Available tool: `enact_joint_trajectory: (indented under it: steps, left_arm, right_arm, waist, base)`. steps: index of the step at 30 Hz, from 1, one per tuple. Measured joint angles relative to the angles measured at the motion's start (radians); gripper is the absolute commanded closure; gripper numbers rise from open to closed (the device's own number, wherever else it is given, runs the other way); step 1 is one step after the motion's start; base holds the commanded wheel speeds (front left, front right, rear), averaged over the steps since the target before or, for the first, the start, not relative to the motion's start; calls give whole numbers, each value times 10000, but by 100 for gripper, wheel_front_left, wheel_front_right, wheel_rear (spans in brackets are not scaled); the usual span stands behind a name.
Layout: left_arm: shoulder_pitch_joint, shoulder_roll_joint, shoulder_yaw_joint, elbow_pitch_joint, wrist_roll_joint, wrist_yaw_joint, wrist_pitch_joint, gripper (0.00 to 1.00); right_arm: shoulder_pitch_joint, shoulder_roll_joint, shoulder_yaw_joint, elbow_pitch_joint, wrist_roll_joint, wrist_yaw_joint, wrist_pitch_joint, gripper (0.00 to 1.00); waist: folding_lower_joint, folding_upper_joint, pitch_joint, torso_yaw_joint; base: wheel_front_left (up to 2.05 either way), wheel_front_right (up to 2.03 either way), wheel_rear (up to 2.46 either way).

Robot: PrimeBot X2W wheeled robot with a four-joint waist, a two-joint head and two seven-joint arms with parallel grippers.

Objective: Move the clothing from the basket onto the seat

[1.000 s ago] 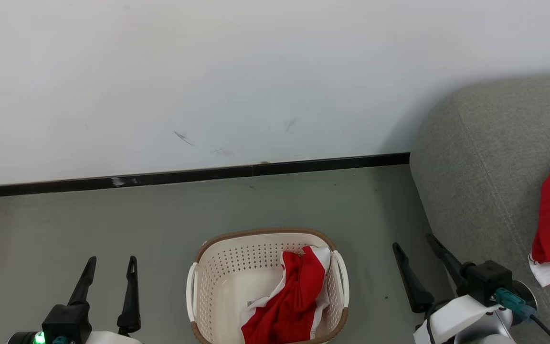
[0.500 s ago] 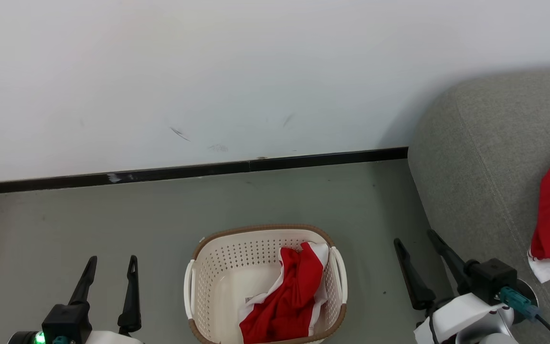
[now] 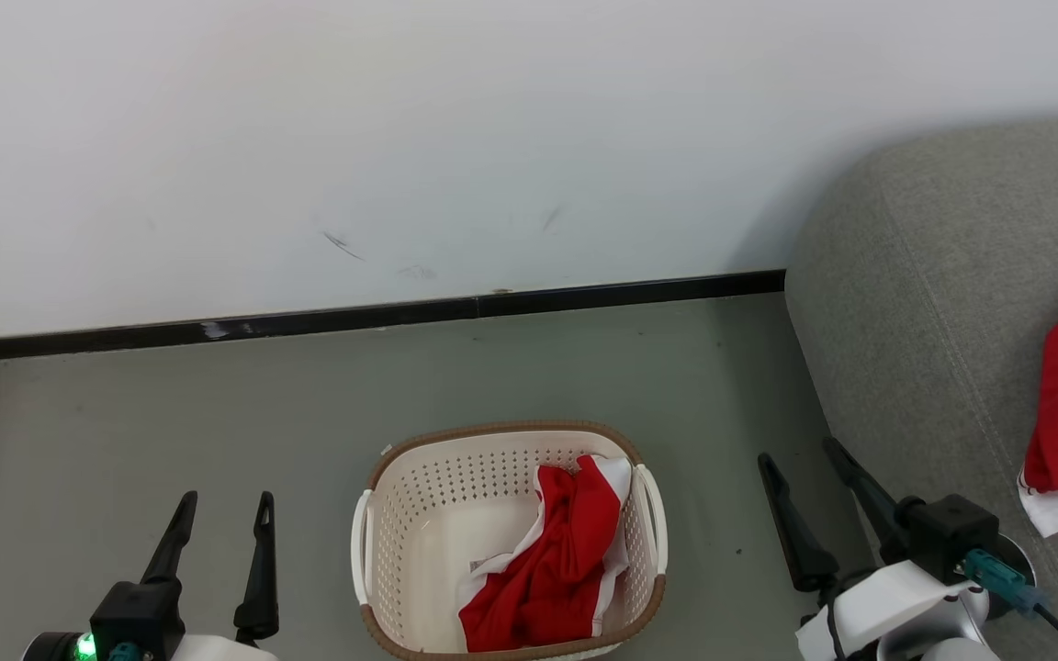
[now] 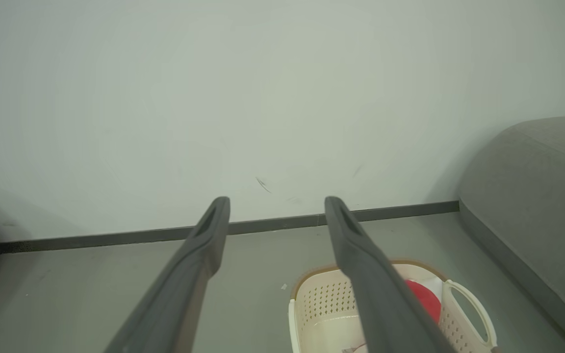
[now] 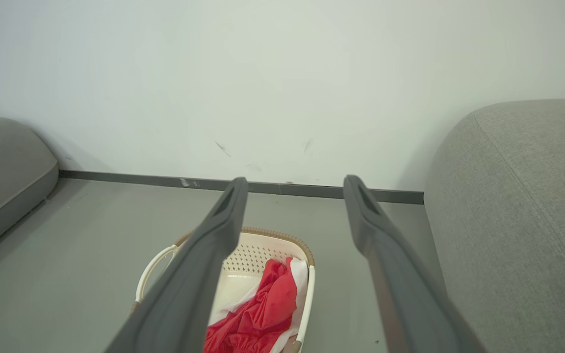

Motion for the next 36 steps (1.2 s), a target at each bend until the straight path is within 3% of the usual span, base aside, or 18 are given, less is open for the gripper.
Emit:
enact_joint_trajectory:
  steps: [17, 36]
  left_arm:
    - [-889, 159, -1030, 765, 543, -667, 382, 0]
    - [-2494, -316, -2637, 2010, 1197, -1634, 825, 0]
  right_arm:
    - [205, 13, -571, -320, -104, 0, 0, 0]
    - [569, 40, -1649, -1312, -161, 0, 0, 0]
  waist:
    - [0, 0, 415, -111]
    - [0, 0, 1418, -479]
  base:
    - [0, 0, 0]
    - [0, 0, 0]
